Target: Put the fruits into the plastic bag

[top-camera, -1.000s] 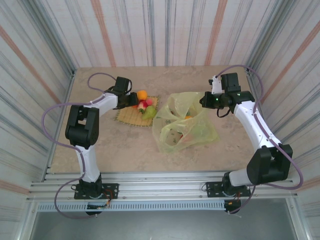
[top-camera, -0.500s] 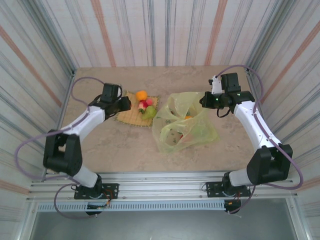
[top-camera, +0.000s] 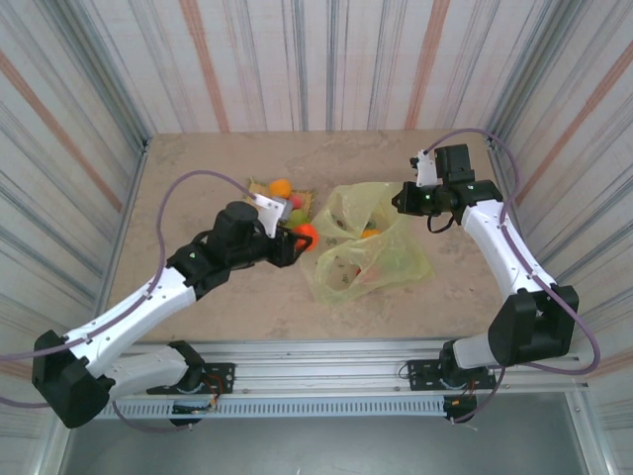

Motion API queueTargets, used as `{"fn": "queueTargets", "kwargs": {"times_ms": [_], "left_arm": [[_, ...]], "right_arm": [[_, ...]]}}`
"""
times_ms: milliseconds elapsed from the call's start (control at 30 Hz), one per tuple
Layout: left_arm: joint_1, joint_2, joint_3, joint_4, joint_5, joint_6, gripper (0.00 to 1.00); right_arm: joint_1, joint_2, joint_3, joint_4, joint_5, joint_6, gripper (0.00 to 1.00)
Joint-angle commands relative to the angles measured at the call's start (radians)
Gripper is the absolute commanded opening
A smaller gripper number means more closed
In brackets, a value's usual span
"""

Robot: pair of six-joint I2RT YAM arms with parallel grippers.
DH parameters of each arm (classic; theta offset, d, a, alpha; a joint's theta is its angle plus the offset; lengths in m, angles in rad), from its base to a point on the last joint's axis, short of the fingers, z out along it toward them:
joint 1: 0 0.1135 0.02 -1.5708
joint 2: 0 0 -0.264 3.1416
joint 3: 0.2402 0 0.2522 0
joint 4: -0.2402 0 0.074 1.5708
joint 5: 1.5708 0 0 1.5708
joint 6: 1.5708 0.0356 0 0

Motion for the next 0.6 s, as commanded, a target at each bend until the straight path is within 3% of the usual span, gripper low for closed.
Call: {"fn": "queueTargets", "kwargs": {"times_ms": [0, 200, 567], "left_arm": [[-0.048, 0.008, -0.01, -0.001, 0.045, 0.066, 0.57], [-0.064, 0.135, 0.013, 0.005, 0.006, 0.086, 0.56], [-0.126, 0.435, 0.127, 0.201, 0.036, 0.095, 0.58]], "right_arm": [[0.01, 0.012, 0.014, 0.015, -0.012, 0.012, 0.0], [0.015, 0.009, 0.021, 0.007, -0.007, 0.011, 0.0], [0.027, 0.014, -0.004, 0.065, -0.097, 0.071, 0.0]]}}
